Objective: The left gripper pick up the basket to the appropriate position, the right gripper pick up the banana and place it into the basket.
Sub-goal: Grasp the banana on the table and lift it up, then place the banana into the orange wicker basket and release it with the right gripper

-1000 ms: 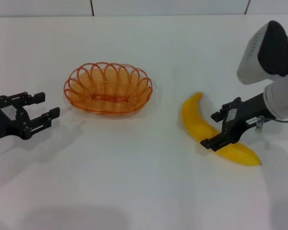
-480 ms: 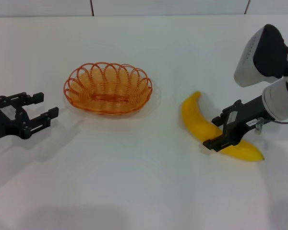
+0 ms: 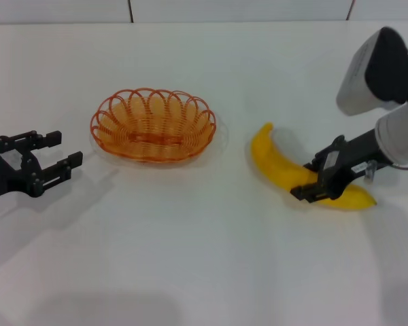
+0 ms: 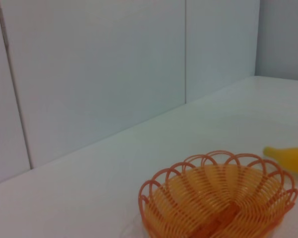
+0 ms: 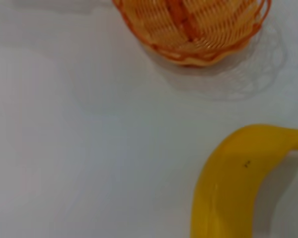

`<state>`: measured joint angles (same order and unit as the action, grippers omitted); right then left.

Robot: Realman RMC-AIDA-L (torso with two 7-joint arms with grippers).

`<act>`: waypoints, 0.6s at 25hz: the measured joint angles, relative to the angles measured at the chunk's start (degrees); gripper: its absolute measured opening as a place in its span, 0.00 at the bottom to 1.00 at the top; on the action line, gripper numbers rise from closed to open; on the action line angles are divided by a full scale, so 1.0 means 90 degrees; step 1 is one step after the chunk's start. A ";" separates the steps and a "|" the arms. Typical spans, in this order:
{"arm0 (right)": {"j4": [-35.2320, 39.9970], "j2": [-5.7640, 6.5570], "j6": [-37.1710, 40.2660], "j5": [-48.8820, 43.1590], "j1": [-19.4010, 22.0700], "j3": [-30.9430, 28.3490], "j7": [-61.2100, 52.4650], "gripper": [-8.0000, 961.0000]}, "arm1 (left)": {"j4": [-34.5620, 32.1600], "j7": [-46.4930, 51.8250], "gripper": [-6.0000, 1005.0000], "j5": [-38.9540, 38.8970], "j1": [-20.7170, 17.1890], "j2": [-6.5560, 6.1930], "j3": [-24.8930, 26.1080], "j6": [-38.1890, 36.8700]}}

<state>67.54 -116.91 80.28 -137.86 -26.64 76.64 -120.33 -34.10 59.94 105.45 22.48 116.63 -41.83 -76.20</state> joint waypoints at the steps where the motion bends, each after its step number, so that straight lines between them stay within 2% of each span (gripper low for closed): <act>1: 0.0065 0.0000 0.0010 0.0010 0.0016 -0.0049 0.0000 0.53 | 0.0000 0.0000 0.56 -0.0002 -0.0001 0.0000 0.0000 0.0000; 9: 0.0761 -0.0004 -0.0056 0.0405 0.0117 -0.0238 0.0058 0.51 | 0.0000 0.0000 0.56 -0.0025 -0.0023 0.0000 0.0000 -0.0001; 15: 0.0706 -0.0011 -0.0303 0.1080 -0.0424 0.0156 0.0384 0.52 | 0.0000 0.0000 0.56 -0.0028 -0.0006 0.0000 0.0000 -0.0001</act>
<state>73.89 -117.01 77.56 -128.14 -30.45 78.05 -116.87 -34.10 59.94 105.19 22.43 116.63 -41.83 -76.21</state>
